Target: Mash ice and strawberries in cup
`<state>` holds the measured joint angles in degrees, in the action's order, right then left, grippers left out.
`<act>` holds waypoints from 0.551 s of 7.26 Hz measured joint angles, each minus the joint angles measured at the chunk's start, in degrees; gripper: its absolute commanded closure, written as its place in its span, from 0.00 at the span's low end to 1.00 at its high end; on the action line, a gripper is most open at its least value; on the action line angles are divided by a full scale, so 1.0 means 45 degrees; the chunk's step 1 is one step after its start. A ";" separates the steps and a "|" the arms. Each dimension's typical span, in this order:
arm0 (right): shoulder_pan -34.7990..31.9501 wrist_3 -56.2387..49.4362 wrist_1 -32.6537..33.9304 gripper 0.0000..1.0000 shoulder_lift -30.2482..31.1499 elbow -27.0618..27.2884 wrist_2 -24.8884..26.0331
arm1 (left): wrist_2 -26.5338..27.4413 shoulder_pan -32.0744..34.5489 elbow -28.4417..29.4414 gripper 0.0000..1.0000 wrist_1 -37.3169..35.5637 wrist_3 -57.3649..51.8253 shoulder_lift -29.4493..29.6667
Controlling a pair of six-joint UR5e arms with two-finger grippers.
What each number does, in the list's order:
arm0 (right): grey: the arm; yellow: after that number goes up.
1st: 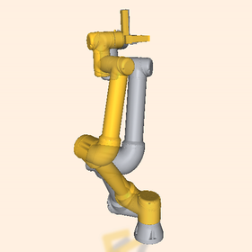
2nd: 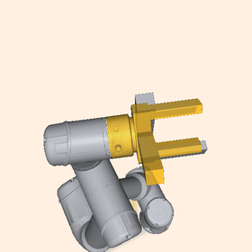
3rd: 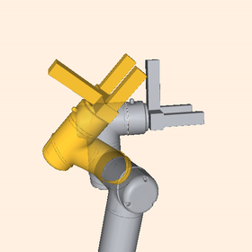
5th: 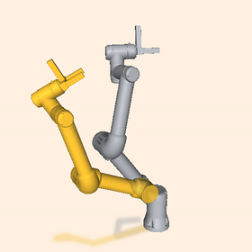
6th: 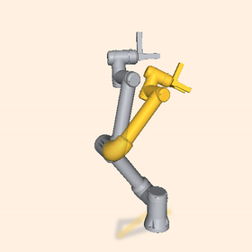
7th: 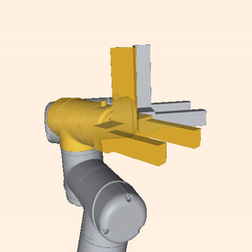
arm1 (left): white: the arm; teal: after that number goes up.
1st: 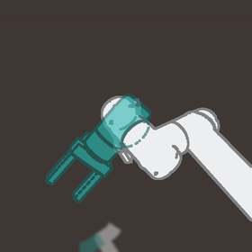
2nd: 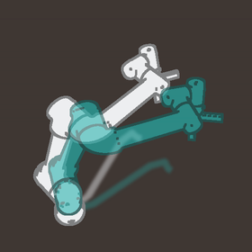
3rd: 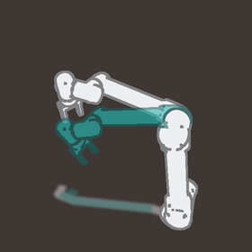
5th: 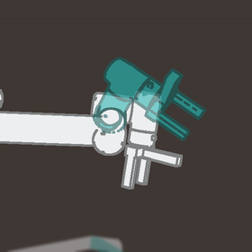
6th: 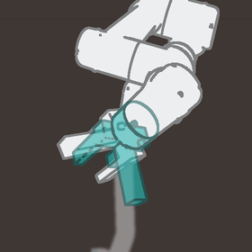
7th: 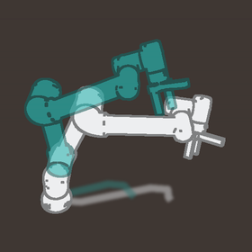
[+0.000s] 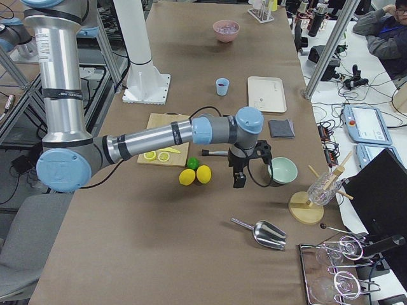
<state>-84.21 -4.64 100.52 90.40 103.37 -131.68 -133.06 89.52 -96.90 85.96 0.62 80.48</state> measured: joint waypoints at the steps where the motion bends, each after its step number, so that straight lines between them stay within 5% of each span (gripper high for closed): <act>1: -0.0558 -0.0578 0.0050 0.00 0.0946 0.0336 -0.0042 | -0.0001 -0.0004 -0.0003 0.01 0.0010 -0.0001 -0.0030; 4: -0.1225 -0.0812 0.0117 0.00 0.2196 0.0729 -0.0088 | -0.0002 -0.0008 -0.0033 0.01 0.0019 -0.0001 -0.0059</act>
<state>-89.72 -8.30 101.05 100.28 106.65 -132.08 -133.07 89.49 -97.05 86.04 0.62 80.22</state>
